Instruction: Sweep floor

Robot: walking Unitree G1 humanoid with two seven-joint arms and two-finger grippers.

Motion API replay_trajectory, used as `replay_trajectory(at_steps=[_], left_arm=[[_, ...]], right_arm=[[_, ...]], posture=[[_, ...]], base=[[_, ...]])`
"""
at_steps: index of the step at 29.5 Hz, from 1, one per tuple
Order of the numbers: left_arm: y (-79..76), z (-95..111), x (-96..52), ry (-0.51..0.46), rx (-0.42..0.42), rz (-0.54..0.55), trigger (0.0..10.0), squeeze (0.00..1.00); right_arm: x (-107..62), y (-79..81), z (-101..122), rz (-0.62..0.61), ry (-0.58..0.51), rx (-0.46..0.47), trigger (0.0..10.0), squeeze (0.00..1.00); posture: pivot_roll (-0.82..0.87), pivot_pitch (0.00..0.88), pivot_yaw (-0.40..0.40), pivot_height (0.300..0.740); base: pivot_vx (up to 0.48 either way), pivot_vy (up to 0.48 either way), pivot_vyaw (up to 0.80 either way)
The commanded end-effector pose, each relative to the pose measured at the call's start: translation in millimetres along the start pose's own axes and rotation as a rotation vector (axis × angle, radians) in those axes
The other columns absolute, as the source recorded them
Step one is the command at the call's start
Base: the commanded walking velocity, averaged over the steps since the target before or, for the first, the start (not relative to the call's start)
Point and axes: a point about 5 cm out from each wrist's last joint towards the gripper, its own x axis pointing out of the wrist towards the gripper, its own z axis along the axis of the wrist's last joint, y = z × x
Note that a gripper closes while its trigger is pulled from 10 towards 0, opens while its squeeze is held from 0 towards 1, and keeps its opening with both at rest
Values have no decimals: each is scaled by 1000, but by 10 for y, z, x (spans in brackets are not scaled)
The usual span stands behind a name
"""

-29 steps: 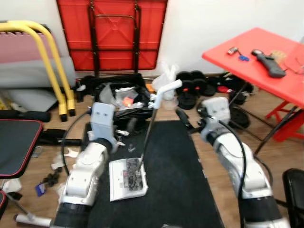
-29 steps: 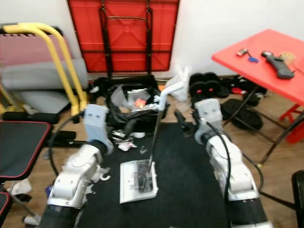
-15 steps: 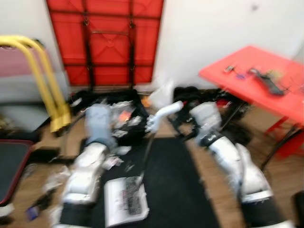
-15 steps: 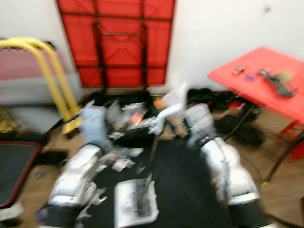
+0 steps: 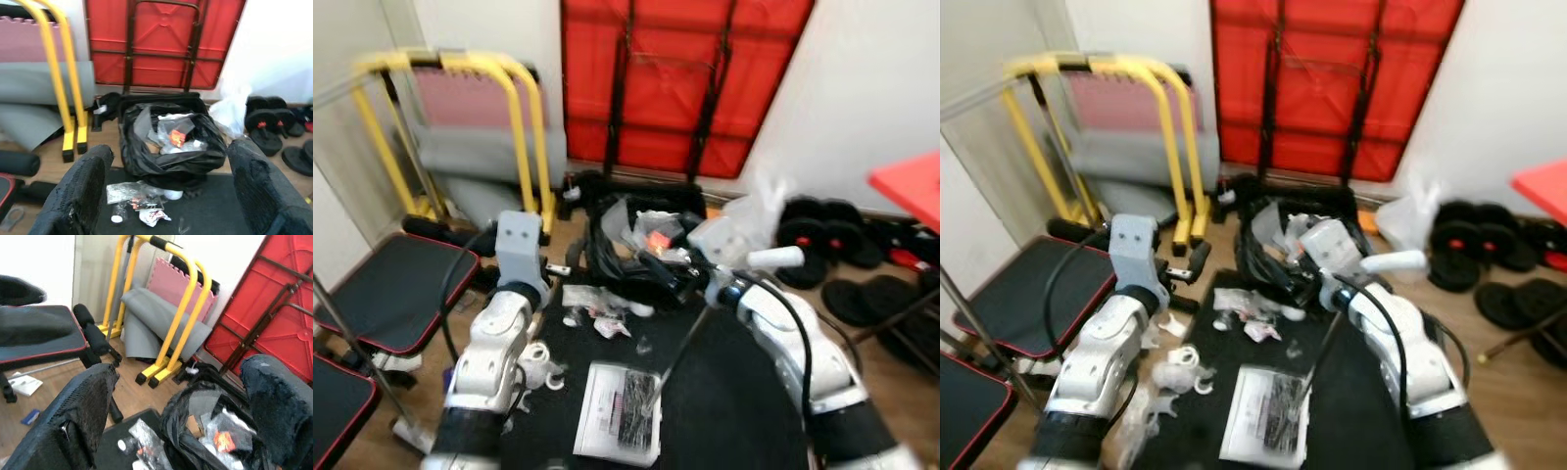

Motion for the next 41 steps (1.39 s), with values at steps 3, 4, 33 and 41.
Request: replay_trajectory(at_steps=[3,4,33,41], left_arm=[[41,-25,-2,9,5,13,10000,0],[44,-25,1,9,6,13,10000,0],[63,11,20,-21,15,19,10000,0],[81,80,11,-70,-3,21,0,0]], right_arm=[[1,-20,7,-14,-11,0,10000,0],[6,-51,-2,-43,-4,-2,10000,0],[12,-422,7,-398,-20,76,10000,0],[11,-437,12,-407,-26,69,10000,0]], posture=[[-141,19,-151,740],[-142,19,-152,740],[-144,21,-150,740],[-144,19,-150,740]], base=[[0,0,800],[0,0,800],[0,0,65],[0,0,0]])
